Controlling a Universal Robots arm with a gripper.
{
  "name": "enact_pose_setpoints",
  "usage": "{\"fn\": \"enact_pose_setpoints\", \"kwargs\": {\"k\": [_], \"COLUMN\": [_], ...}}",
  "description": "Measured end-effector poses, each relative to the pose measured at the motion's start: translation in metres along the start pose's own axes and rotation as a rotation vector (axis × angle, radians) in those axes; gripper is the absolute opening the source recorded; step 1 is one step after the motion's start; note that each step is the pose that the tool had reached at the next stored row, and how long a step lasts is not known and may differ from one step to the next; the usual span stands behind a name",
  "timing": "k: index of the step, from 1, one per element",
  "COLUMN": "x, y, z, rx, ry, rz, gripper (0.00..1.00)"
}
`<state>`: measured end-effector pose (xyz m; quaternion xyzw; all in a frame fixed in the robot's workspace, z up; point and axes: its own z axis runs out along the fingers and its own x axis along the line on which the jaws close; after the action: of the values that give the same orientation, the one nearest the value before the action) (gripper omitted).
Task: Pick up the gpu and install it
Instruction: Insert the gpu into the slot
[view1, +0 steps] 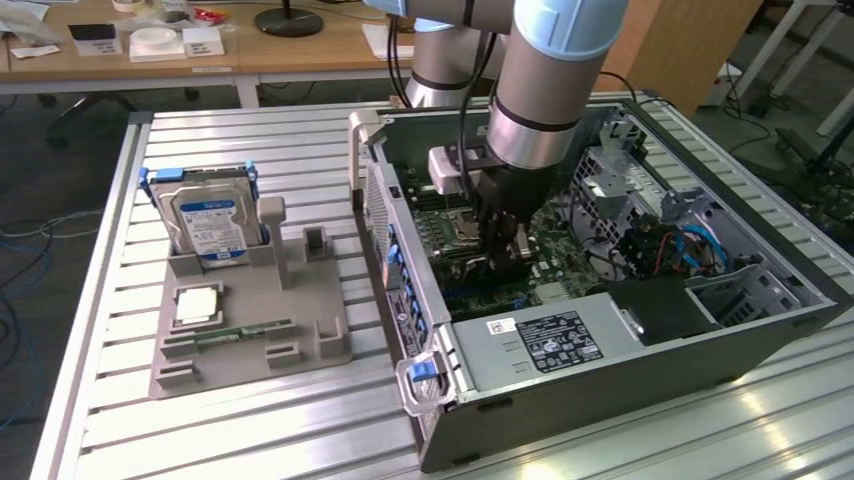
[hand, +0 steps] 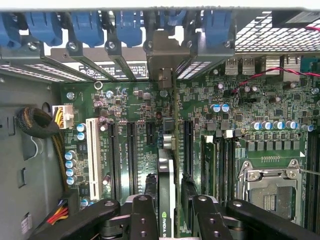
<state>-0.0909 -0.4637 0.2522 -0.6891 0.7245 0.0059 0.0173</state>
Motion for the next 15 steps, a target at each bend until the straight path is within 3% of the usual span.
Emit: {"fn": "enact_pose_setpoints", "kwargs": {"k": [15], "x": [-0.0006], "y": [0.0], "z": [-0.0023], "rx": [0.0], "ry": [-0.0003], "rz": [0.0], "gripper": [0.34]}}
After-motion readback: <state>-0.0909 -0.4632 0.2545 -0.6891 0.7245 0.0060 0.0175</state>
